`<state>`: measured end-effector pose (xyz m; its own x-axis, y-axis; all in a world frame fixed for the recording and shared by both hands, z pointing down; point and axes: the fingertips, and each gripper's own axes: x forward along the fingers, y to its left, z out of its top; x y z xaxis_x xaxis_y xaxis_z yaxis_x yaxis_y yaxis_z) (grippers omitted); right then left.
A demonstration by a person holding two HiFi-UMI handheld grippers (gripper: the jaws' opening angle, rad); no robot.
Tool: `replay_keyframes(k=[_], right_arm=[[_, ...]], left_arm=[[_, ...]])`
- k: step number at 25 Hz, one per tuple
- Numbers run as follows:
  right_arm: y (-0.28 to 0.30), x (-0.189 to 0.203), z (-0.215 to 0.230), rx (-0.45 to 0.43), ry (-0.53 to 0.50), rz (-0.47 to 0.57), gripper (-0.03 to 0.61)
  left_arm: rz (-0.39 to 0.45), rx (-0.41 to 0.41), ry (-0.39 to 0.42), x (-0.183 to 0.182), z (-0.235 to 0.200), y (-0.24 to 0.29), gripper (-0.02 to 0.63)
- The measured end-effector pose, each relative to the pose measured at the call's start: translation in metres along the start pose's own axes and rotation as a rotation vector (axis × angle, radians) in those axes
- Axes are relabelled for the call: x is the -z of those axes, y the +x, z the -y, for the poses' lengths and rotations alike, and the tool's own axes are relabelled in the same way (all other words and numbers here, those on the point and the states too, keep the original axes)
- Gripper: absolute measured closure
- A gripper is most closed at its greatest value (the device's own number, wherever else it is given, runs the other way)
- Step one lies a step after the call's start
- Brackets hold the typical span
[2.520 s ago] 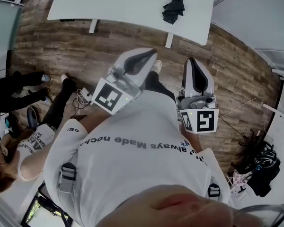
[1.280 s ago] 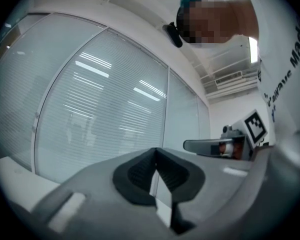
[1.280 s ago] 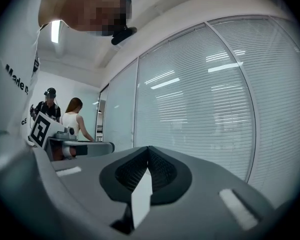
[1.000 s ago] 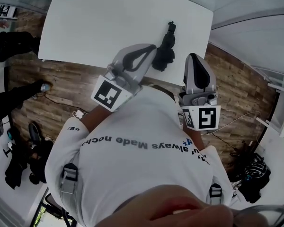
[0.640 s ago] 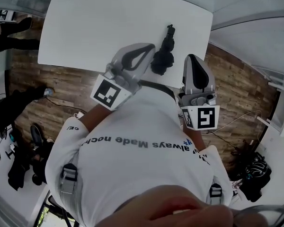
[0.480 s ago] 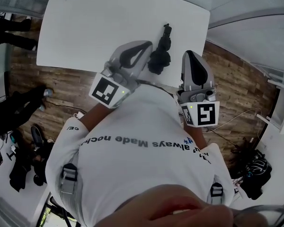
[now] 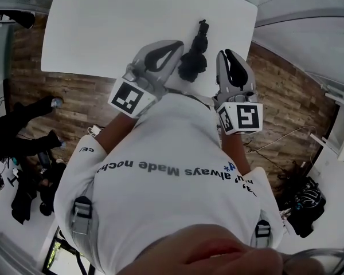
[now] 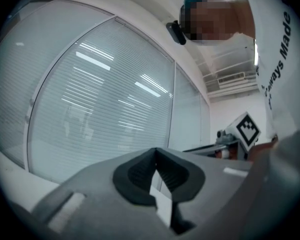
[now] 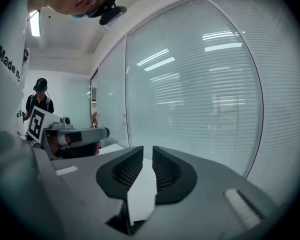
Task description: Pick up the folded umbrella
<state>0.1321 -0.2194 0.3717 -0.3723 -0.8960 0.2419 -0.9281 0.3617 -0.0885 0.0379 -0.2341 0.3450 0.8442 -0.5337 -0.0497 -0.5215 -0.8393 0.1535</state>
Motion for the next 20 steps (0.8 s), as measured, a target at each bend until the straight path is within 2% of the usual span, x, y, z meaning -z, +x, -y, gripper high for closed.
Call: replay_keyframes(k=[10,15,20], right_arm=[[0.066,0.164,0.027,0.066,0.172,-0.363,0.357],[0.087,0.249,0.037,0.097,0.295,-0.524,0.334],[0.109,0.308,0.045,0.131,0.363,-0.661,0.279]], left_arm=[[-0.080,-0.048,-0.002,0.062,-0.031,-0.015,0.614],[-0.131,-0.059,-0.020,0.086,-0.032,-0.023,0.614],[-0.176,-0.075,-0.031,0.107,-0.037,-0.030,0.614]])
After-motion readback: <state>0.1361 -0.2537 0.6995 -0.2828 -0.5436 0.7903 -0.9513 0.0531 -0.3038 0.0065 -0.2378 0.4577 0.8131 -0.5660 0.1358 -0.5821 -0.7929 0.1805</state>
